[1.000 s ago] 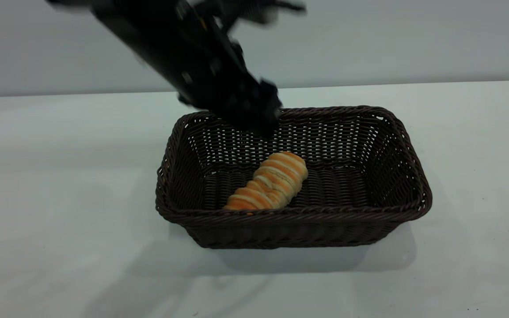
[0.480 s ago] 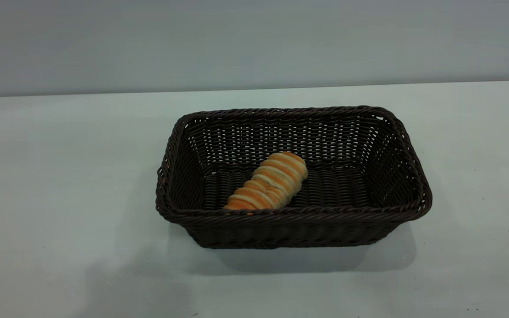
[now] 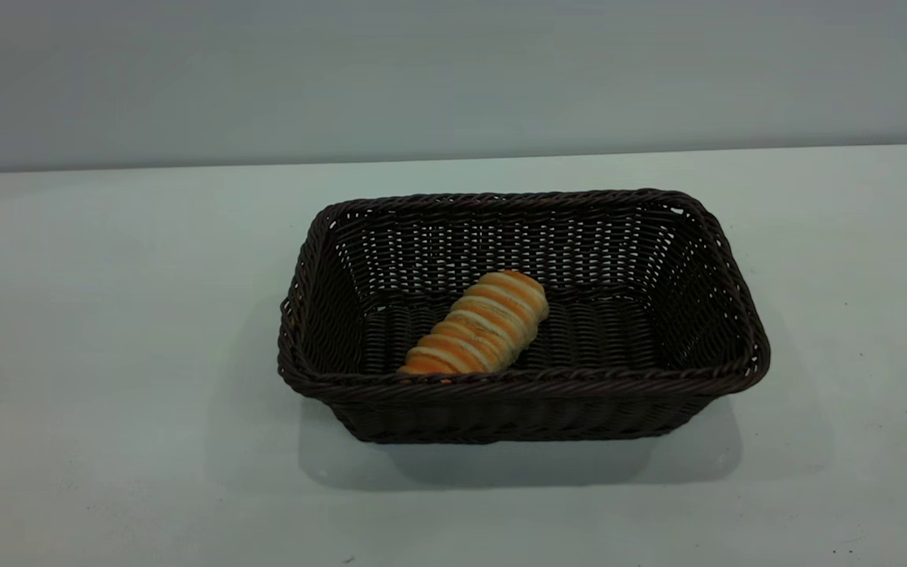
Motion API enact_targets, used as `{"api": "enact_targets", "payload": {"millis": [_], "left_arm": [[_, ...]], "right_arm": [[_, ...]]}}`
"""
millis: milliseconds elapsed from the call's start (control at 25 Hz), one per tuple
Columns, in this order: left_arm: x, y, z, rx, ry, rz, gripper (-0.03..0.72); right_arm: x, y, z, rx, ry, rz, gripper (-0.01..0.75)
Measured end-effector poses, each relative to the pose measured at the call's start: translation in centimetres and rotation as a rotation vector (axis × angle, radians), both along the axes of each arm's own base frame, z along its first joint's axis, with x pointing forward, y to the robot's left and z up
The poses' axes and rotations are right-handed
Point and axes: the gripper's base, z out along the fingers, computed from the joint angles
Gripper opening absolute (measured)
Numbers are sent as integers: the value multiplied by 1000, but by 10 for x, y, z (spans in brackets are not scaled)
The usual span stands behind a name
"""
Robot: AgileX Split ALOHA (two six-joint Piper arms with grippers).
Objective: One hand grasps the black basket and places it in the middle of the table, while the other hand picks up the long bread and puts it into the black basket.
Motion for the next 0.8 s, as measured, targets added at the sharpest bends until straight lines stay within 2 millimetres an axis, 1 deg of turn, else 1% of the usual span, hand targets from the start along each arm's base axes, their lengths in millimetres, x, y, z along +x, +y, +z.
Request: {"api": "enact_targets", "payload": {"millis": [80,200,320,400,480,800], "left_arm": [[-13,9,-21,-4,29,26,589],[-29,20,-60,4,90,65,589],[-40,28,-85,-14,90,83,589],[-44,30,-95,-28,76,86,589],[-48,33,-101,-27,77,87,589],[-56,39,-100,-49,52,88,589]], "right_arm": [[0,0,0,3,0,2,398],[0,0,0,4,2,3,398],[0,0,0,4,3,3,393],[0,0,0,4,3,3,385],[0,0,0,4,3,3,376],[0,0,0,5,2,4,324]]}}
